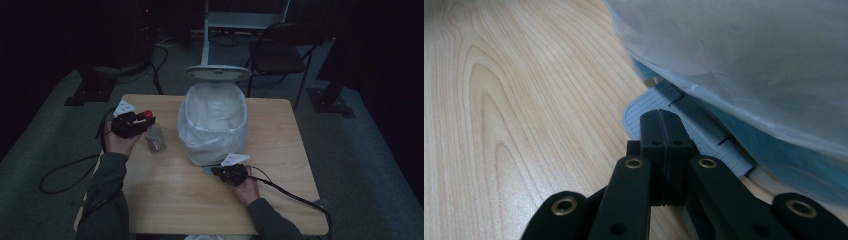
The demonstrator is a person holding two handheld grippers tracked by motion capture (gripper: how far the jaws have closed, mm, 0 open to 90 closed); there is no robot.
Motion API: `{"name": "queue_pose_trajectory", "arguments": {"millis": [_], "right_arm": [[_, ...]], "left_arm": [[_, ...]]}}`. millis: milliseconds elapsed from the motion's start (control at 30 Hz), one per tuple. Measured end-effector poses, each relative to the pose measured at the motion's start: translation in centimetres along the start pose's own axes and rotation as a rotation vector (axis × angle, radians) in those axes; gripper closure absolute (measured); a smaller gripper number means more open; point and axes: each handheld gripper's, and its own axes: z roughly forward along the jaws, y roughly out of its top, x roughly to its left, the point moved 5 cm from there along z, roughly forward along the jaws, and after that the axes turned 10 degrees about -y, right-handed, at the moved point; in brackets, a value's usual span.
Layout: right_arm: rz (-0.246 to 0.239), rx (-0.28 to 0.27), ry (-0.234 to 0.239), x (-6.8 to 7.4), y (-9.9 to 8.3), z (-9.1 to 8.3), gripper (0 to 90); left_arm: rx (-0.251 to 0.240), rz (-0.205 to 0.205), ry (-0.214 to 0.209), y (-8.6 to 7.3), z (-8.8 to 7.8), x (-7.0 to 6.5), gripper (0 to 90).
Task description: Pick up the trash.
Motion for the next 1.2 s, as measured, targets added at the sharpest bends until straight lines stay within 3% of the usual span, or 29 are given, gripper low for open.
{"name": "queue_pose_trajectory", "arguments": {"millis": [700,1200], "right_arm": [[-0.004,0.001,-0.005,0.1,0.0,0.0,90.0],[-0.002,0.002,-0.005,0.1,0.0,0.0,90.0]], "left_arm": [[-0.004,-0.027,0.019,0.8,-0.7,0.6,62.9],[-0.026,-0.009,-0.007,3.3,-1.6,0.4,63.0]]}}
